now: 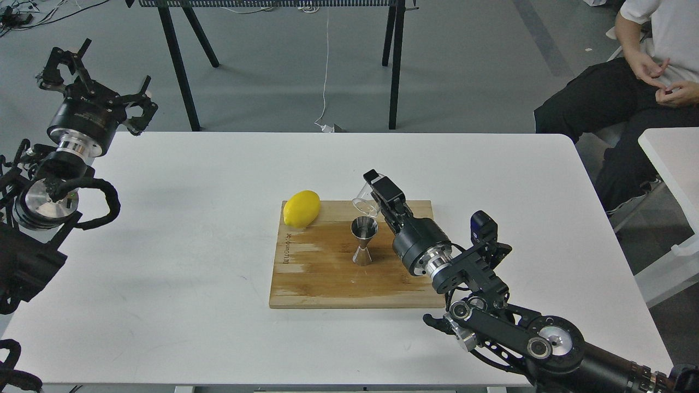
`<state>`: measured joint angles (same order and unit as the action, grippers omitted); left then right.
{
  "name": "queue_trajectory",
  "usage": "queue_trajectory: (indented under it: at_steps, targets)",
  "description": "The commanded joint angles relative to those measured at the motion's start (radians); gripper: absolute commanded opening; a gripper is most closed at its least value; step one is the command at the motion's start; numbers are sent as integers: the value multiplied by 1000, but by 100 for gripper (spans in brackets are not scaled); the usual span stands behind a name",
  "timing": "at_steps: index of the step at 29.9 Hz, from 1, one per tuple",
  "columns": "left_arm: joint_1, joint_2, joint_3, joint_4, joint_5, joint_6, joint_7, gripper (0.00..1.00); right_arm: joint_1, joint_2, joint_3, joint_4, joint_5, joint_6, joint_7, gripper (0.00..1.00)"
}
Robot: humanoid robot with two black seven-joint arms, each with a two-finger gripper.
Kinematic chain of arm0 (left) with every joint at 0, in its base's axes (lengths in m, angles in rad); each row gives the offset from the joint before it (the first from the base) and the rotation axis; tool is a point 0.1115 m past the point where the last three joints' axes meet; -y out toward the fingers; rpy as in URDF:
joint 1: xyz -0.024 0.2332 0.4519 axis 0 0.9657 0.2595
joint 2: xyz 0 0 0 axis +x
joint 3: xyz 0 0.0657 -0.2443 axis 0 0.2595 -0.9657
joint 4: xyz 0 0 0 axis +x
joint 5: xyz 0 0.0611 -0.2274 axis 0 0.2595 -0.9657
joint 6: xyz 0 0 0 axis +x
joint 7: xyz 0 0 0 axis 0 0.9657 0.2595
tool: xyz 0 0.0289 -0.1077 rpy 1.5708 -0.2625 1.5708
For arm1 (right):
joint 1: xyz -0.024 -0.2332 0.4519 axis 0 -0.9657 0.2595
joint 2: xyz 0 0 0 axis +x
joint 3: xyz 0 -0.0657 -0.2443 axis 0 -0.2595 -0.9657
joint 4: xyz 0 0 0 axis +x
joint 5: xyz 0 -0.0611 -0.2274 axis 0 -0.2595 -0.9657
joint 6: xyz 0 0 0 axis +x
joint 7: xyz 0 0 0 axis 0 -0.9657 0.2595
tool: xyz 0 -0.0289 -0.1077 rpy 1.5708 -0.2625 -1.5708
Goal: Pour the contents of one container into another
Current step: 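Carry the glass cup back and lower it onto the table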
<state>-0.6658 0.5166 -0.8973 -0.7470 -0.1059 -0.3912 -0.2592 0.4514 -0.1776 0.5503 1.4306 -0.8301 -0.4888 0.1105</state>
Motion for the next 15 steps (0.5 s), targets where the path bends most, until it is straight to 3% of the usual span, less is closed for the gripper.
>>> queue_trajectory:
  at_steps: [1, 9, 15]
  targets:
    - [0, 3, -2, -2, 0, 0, 0, 100, -3, -52, 77, 62, 138, 0, -28, 25]
    - [-2, -1, 3, -6, 0, 0, 0, 100, -54, -125, 313, 106, 582, 0, -100, 26]
    - [-3, 5, 3, -8, 0, 0, 0, 100, -137, -125, 489, 32, 946, 133, -124, 26]
